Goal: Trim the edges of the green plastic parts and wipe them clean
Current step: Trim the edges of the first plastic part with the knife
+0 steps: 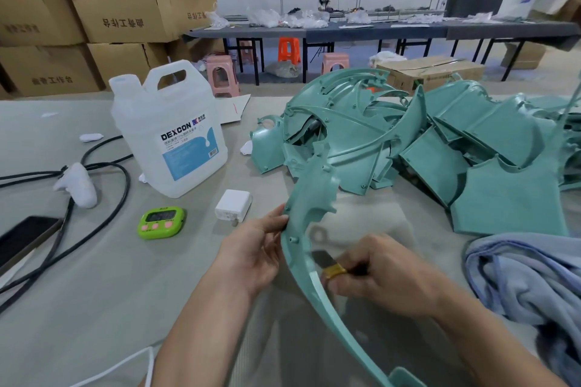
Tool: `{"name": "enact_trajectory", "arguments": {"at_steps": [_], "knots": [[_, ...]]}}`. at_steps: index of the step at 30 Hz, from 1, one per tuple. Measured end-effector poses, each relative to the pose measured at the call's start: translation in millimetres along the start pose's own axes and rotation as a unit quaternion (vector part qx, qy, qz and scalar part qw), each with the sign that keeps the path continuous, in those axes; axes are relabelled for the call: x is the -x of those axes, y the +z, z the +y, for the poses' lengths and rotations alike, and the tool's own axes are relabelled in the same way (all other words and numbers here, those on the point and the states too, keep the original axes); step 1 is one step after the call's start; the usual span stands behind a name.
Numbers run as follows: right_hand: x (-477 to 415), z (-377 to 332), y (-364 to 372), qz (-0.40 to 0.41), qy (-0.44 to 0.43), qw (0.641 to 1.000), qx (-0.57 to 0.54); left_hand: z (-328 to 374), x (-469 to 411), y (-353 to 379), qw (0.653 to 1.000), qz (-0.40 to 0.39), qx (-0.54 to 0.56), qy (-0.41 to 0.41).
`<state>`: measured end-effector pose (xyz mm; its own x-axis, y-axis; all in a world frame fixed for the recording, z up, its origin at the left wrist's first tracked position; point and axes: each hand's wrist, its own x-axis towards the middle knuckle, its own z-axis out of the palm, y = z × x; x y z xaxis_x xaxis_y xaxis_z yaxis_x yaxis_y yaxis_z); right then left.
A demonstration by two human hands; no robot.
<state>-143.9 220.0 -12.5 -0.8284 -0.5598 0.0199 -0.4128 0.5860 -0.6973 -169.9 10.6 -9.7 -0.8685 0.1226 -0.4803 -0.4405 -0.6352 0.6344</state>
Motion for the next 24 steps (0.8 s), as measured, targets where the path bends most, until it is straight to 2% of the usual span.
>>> {"name": "enact_trajectory", "arguments": {"at_steps": [4, 9, 15, 20, 24], "knots": [[-6, 1, 6, 0.059, 0.019, 0.998, -0.032, -2, -1, 0, 1.0, -0.011, -0.007, 0.006], [-5, -3, 3, -0.001, 0.033, 0.999, 0.008, -1, -2, -1, 1.0, -0.014, -0.002, 0.019], [1, 2, -3, -0.044, 0.007, 0.996, 0.073, 1, -7, -3, 0.998, 0.034, -0.001, 0.062], [-5, 1, 0, 0.01, 0.035, 0.999, 0.01, 4, -7, -6, 0.998, 0.041, 0.019, 0.052], [-8, -4, 8, -0.004, 0.043, 0.999, -0.018, 0, -6, -2, 0.999, 0.024, 0.002, 0.042]]}}
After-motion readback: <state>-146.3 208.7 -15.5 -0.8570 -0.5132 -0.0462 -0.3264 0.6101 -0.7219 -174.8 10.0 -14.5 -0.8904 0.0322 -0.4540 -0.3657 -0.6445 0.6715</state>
